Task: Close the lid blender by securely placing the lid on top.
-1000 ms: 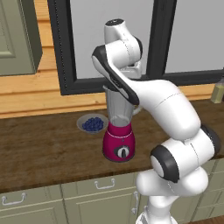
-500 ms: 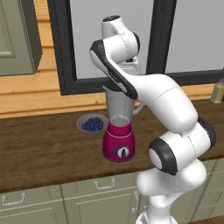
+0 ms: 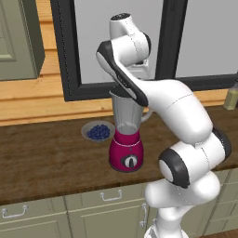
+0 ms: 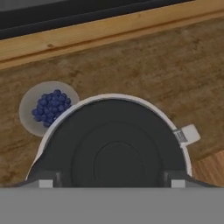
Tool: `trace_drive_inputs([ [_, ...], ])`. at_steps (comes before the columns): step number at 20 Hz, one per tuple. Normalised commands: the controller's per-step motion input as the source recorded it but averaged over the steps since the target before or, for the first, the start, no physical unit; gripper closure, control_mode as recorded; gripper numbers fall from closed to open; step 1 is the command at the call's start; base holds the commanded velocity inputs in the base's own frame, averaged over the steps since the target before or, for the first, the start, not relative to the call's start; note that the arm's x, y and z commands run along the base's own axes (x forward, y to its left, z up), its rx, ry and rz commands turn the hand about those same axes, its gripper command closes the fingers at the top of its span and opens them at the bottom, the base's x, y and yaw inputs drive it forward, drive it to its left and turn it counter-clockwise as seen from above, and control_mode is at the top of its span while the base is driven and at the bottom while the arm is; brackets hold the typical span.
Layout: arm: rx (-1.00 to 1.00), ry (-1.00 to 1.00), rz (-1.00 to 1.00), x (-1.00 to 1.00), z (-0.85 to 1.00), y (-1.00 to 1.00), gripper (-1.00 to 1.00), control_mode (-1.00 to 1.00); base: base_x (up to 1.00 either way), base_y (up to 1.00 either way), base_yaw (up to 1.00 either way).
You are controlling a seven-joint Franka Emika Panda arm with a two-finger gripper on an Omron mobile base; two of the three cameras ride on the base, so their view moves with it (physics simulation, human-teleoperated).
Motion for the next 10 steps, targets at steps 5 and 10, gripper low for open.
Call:
trace_drive_inputs([
  [5,0.06,-0.24,0.0,-0.5,0.21,0.0,-1.0,-1.0,0.0,0.0,0.0],
  [10,0.1,-0.55,0.0,-1.0,0.08,-0.31,-1.0,-1.0,0.0,0.0,0.0],
])
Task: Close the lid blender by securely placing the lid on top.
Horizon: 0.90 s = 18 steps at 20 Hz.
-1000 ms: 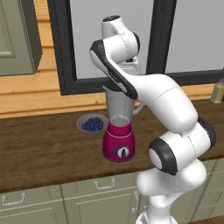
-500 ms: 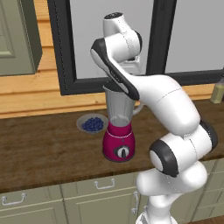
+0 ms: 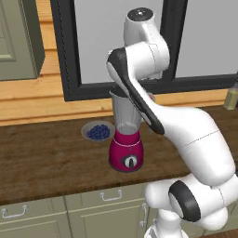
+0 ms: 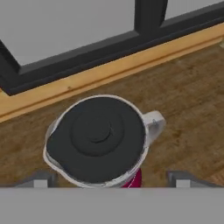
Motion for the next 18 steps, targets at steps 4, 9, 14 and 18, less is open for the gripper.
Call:
trace_drive_inputs([
  [4,0.14,-0.39,0.0,-1.0,0.0,-0.52,-1.0,-1.0,0.0,0.0,0.0],
  [9,0.2,-0.28,0.0,-1.0,-0.17,-0.73,-1.0,-1.0,0.0,0.0,0.0],
  [14,0.19,-0.27,0.0,-1.0,-0.31,-0.96,-1.0,-1.0,0.0,0.0,0.0],
  [18,0.14,-0.3,0.0,-1.0,-0.08,-1.0,-1.0,-1.0,0.0,0.0,0.0],
])
